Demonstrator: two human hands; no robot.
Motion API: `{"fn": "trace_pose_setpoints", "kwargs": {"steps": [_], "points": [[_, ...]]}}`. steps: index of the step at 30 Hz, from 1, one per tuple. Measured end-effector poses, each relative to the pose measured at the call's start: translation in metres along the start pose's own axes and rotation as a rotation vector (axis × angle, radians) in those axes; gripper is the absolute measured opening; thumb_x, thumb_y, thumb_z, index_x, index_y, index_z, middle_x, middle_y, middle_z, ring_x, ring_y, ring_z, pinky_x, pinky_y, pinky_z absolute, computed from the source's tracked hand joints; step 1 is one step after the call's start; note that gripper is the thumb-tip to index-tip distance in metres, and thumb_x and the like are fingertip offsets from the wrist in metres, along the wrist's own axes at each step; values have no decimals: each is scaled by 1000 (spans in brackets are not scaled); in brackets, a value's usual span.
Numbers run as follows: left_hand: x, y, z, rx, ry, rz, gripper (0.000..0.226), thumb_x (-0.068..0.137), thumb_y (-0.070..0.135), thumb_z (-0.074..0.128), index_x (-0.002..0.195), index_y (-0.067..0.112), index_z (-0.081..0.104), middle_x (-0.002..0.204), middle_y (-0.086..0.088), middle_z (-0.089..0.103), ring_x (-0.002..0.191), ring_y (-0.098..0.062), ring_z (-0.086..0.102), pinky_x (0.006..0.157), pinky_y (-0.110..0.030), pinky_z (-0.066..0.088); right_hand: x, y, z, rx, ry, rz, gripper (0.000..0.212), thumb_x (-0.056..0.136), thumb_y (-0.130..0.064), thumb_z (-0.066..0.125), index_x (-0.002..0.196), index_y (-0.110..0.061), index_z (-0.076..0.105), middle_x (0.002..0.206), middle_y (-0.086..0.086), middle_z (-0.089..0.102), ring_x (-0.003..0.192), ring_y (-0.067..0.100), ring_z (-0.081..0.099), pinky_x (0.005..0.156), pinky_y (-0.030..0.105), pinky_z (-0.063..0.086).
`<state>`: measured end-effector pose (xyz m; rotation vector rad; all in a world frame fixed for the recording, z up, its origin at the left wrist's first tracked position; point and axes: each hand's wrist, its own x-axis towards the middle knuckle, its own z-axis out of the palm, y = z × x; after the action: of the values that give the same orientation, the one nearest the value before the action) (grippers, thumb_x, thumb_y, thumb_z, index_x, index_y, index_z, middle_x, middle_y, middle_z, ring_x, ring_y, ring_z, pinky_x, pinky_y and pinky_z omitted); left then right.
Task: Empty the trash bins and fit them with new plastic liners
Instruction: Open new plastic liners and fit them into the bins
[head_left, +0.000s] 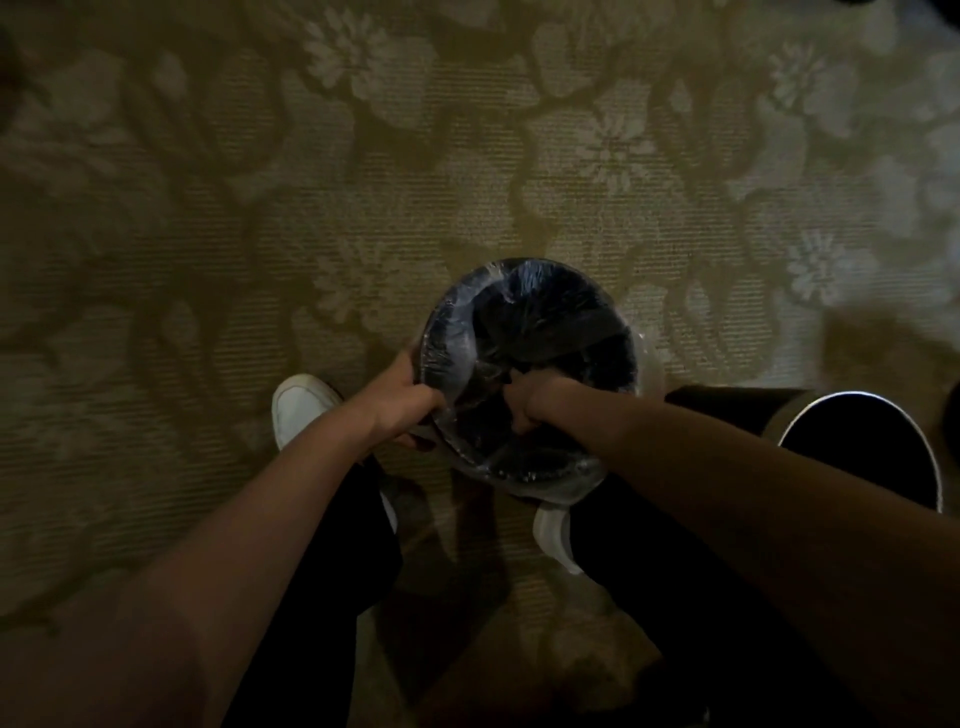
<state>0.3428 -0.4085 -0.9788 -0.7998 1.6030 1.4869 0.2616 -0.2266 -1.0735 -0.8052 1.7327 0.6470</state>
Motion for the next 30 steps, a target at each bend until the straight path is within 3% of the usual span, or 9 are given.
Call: {"fn": "trace_pose_setpoints", "kwargs": {"steps": [5,9,11,15,18,20,23,26,30], "points": [[1,2,-8,-63,49,-49,57,90,10,63,136,27,34,121,-1,56,106,-28,63,77,-46,59,1,-1,-2,122,133,-10,68,92,-45,59,149,-18,34,152,12,32,132,39,42,106,49,42],[0,5,-11,18,94,-24,49,87,20,67,120,34,34,108,6,55,98,-19,63,74,-45,61,-28,6,-9,174,217,-69,61,94,-40,56,146,-15,35,142,14,48,127,35,50,99,41,44],[-10,13,-8,102,128,27,49,88,25,66,126,34,36,113,7,54,95,-15,61,67,-37,59,-58,15,-20,173,223,-92,51,97,-38,52,141,-15,44,134,14,55,120,33,55,90,38,46],[-50,29,9,314,214,136,60,94,32,58,145,20,30,134,-8,51,116,-30,56,93,-46,52,-138,41,-37,319,354,-90,41,99,-38,52,130,-11,52,123,15,61,112,33,59,81,33,44],[-90,41,35,408,266,191,57,96,34,54,145,16,31,137,-13,53,116,-33,56,93,-38,48,-207,60,-28,435,459,-66,44,100,-36,51,135,-10,50,128,15,59,114,32,58,82,31,42],[-115,53,62,442,227,200,58,98,34,52,148,16,28,134,-12,54,116,-34,57,96,-45,50,-251,74,-11,532,504,-47,43,100,-34,52,134,-8,51,129,15,60,115,32,57,86,31,43],[-146,80,110,450,160,209,65,100,34,50,153,16,18,102,-1,60,102,-30,63,91,-46,54,-309,96,32,683,549,-5,43,100,-34,53,135,-10,52,128,12,61,116,29,57,94,35,46],[-165,113,165,431,67,216,59,100,32,50,151,18,24,94,-1,60,95,-27,66,90,-47,56,-354,118,94,812,643,62,42,97,-35,57,132,-12,55,126,12,63,115,29,59,97,36,47],[-173,148,246,373,-14,201,56,99,25,51,148,13,26,97,-8,56,71,-19,61,54,-28,50,-395,147,190,1018,715,147,31,96,-38,58,120,-18,61,116,6,68,105,26,63,90,35,49]]}}
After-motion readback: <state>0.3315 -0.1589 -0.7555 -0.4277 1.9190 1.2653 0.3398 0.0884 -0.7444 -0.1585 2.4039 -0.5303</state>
